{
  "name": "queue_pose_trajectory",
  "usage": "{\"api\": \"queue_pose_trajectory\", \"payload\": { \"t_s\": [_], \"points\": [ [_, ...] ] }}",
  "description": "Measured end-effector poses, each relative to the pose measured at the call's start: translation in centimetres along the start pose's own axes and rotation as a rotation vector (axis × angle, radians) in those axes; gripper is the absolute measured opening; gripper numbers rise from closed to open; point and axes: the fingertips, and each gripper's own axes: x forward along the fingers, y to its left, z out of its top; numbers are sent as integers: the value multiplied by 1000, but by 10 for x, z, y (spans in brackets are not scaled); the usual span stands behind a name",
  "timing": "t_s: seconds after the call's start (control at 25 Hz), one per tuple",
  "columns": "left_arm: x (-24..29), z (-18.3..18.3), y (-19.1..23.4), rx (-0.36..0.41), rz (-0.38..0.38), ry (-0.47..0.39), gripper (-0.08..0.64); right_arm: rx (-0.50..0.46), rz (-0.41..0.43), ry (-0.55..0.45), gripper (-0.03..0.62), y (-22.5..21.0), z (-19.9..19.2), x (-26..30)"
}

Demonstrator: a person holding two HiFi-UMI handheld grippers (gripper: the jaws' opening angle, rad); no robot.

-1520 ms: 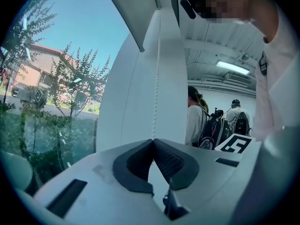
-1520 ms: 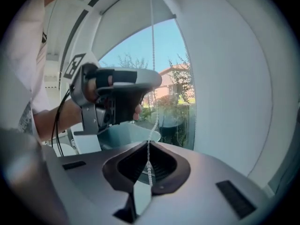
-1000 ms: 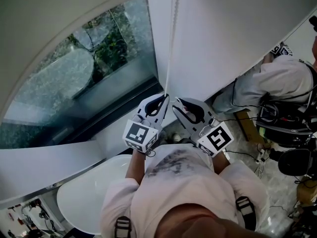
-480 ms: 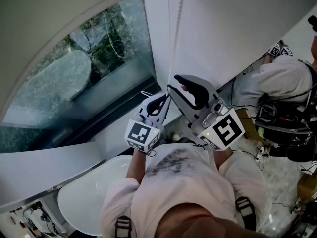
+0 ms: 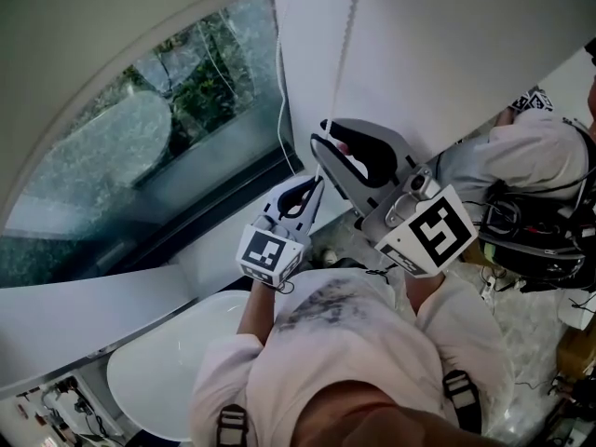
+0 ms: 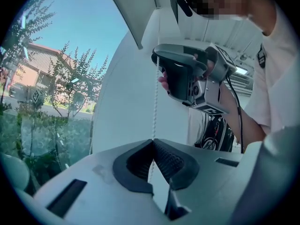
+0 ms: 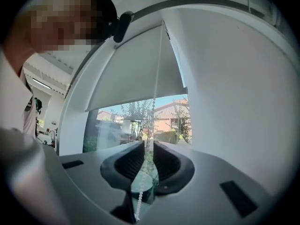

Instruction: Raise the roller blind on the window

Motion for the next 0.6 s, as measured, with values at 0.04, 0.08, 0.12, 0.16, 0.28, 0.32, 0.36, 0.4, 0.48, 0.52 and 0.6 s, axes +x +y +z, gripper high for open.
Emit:
{"api": "queue_pose_trajectory", "payload": {
  "t_s": [0.04,0.08,0.12,0.16,0.28,0.32,0.36,0.4,0.48,0.52,0.6],
  "points": [
    [0,0,0,1,0,0,8,-4,-3,5,98,-1,1,1],
    [1,0,0,2,-1,0,8,-5,-7,9,80,-2,1,2],
    [1,1,0,2,-2,1,6,-1,-11,11,71,-2,2,2],
    [2,1,0,2,-2,0,8,9,-14,8,66,-3,2,2],
    [3,1,0,-1,-6,-1,6,42,-34,-22,63,-7,2,0],
    [4,1,-1,-5,-9,-1,6,47,-44,-32,63,-8,1,-1],
    [4,1,-2,-9,-14,-1,6,46,-54,-40,63,-7,0,-2],
    [4,1,-2,-13,-18,0,6,40,-63,-44,63,-7,-1,-3],
    [4,-2,-3,-15,-21,6,6,21,-76,-41,61,-5,-5,-3],
    [5,-5,-3,-16,-20,13,6,15,-78,-36,61,-4,-8,-3],
    [6,-14,-2,-21,-18,32,6,16,-75,-24,61,-4,-17,-4]
  ]
}}
